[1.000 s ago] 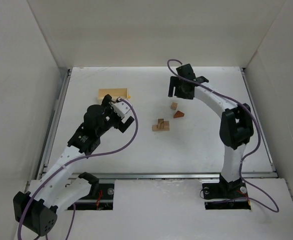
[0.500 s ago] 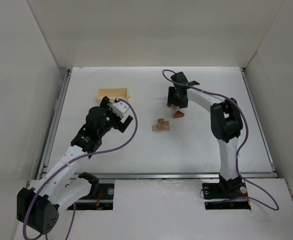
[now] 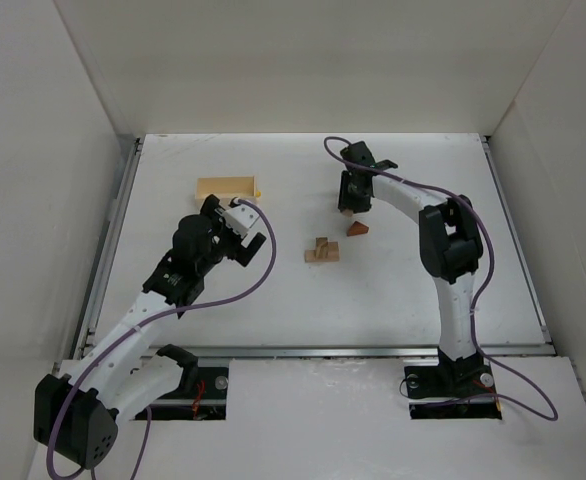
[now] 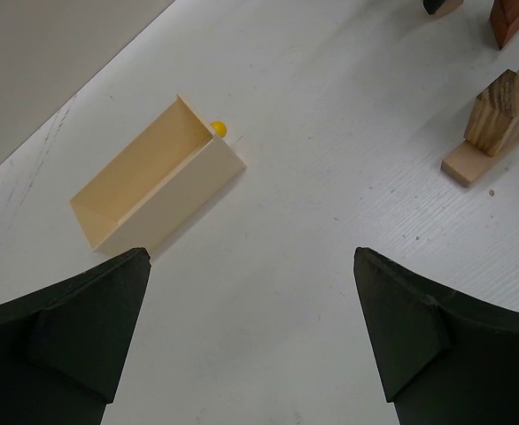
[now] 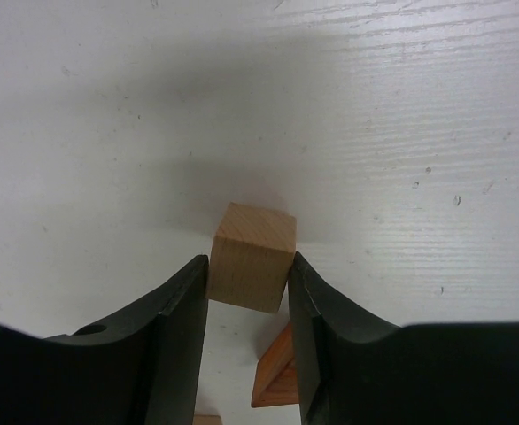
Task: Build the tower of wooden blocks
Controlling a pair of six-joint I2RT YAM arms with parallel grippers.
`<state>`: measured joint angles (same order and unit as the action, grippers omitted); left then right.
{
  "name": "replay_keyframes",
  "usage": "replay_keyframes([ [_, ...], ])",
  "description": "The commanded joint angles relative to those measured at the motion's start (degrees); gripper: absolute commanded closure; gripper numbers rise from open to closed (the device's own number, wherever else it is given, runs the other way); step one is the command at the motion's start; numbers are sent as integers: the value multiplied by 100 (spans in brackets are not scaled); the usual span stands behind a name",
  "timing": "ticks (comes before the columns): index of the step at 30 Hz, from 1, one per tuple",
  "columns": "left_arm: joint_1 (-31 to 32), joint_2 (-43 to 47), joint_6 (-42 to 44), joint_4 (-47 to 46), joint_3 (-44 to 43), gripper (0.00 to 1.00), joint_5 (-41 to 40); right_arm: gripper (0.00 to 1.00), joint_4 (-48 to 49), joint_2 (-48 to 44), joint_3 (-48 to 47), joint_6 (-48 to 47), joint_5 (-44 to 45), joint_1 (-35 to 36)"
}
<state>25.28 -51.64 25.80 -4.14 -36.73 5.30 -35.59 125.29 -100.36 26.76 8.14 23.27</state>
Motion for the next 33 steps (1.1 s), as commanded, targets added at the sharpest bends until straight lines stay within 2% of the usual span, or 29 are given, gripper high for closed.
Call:
replay_keyframes([
  [1, -23, 57, 57, -263, 26, 1, 14, 98, 53, -171, -239, -223, 153, 20],
  [4, -23, 57, 363, -201, 26, 1, 76, 100, 192, -513, -186, -617, 13, 20],
  [7, -23, 57, 723, -201, -44, 1, 138, 100, 665, -1023, 147, -1058, -505, 20],
  [11, -23, 57, 1171, -271, -150, 1, 190, 100, 1333, -2365, 815, -1699, -1594, 20],
  [12, -23, 57, 1295, -341, -202, 1, 365, 100, 1414, -2569, 938, -1918, -2145, 20],
  [16, 30, 57, 2031, -394, -413, 1, 1243, 100, 1529, -3396, 1439, -2175, -3219, 72],
  [22, 144, -214, 2175, -745, -967, 1, 2929, 100, 1529, -4214, 1966, -2272, -3986, 353],
  [25, 416, -355, 2288, -1158, -1020, 1, 2986, 100, 1476, -4451, 2029, -2272, -4110, 573],
  [29, 715, -513, 2597, -1002, -1301, 1, 2704, 100, 1310, -4636, 2143, -2071, -3049, 828],
  [33, 715, -427, 2132, -632, -1364, 1, 2398, 100, 1116, -4515, 2143, -1291, -1934, 1065],
])
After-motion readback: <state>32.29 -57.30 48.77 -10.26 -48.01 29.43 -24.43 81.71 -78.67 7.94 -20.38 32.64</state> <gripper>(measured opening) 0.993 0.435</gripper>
